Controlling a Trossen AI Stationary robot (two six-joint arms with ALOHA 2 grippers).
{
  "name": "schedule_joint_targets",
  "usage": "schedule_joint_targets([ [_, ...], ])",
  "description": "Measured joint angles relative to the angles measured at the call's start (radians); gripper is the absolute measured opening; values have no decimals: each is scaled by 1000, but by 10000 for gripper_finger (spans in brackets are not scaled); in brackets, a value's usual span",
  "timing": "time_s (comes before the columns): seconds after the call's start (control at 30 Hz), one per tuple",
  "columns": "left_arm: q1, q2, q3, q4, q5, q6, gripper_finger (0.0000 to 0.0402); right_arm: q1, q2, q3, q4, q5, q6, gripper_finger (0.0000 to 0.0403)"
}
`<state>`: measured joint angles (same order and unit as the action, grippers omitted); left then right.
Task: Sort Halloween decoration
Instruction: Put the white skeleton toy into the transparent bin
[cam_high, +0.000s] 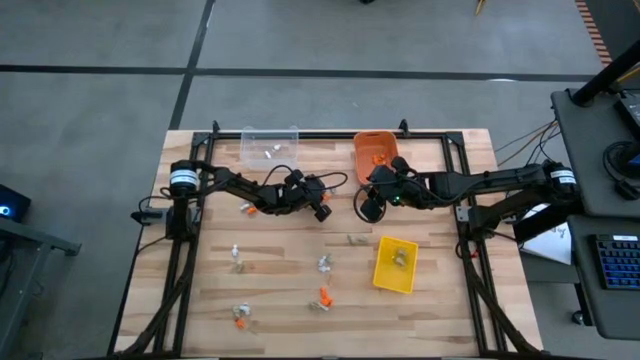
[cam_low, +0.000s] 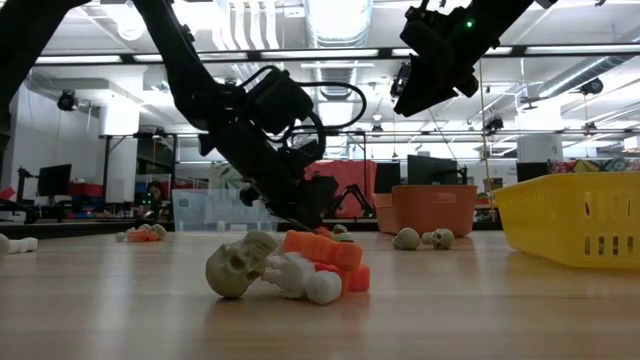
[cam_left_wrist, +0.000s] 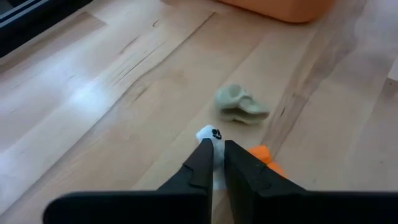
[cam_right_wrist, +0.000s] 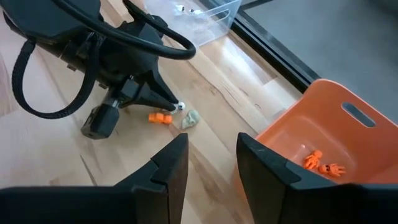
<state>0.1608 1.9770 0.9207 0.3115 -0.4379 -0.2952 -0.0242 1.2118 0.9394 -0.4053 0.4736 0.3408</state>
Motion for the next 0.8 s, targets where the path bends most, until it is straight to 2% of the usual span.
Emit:
schedule_joint_targets([
  [0.33,-21,-79,-3,-59,10,26,0,0,0,0,0,0,0,116],
  [0.6,-21,-205,-3,-182,13,72,0,0,0,0,0,0,0,125],
  [0.8,-20,-350,-3,-299,22,151,0,0,0,0,0,0,3,120],
])
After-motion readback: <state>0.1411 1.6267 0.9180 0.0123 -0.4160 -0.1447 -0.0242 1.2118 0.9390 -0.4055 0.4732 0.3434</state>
